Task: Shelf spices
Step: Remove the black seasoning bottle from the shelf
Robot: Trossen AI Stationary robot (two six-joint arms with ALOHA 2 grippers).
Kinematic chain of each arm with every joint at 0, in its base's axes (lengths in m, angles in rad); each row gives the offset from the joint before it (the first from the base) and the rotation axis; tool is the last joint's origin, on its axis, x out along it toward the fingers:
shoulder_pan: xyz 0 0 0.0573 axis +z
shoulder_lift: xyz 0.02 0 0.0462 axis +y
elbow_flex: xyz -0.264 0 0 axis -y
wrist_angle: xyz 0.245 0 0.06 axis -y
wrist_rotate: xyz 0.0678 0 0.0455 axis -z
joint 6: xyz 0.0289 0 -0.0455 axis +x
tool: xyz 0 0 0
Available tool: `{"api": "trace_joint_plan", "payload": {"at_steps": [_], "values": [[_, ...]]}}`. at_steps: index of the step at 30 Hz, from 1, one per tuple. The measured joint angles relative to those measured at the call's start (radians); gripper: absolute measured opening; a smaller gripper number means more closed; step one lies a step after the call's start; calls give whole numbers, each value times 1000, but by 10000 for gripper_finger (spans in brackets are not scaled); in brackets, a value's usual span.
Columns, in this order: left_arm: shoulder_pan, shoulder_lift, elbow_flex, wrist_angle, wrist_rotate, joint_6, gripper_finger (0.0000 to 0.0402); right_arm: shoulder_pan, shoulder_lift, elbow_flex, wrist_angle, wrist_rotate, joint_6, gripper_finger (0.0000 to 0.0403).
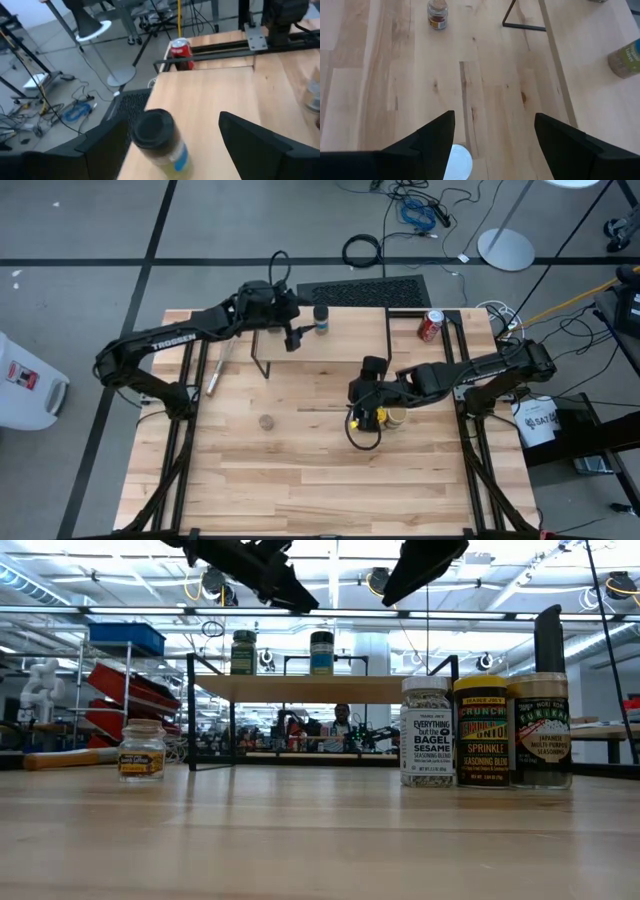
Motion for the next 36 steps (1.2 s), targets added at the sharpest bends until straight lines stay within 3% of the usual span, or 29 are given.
{"api": "trace_joint_plan", "payload": {"at_steps": [11, 29, 36], "values": [[96, 103, 0, 56, 165, -5, 322, -40, 0, 0, 0, 1, -26, 263], [109, 200, 0, 136, 262, -5, 321, -40, 0, 0, 0, -2, -32, 263], [109, 200, 0, 173, 293, -28, 286, -40, 0, 0, 0, -2, -32, 263]]}}
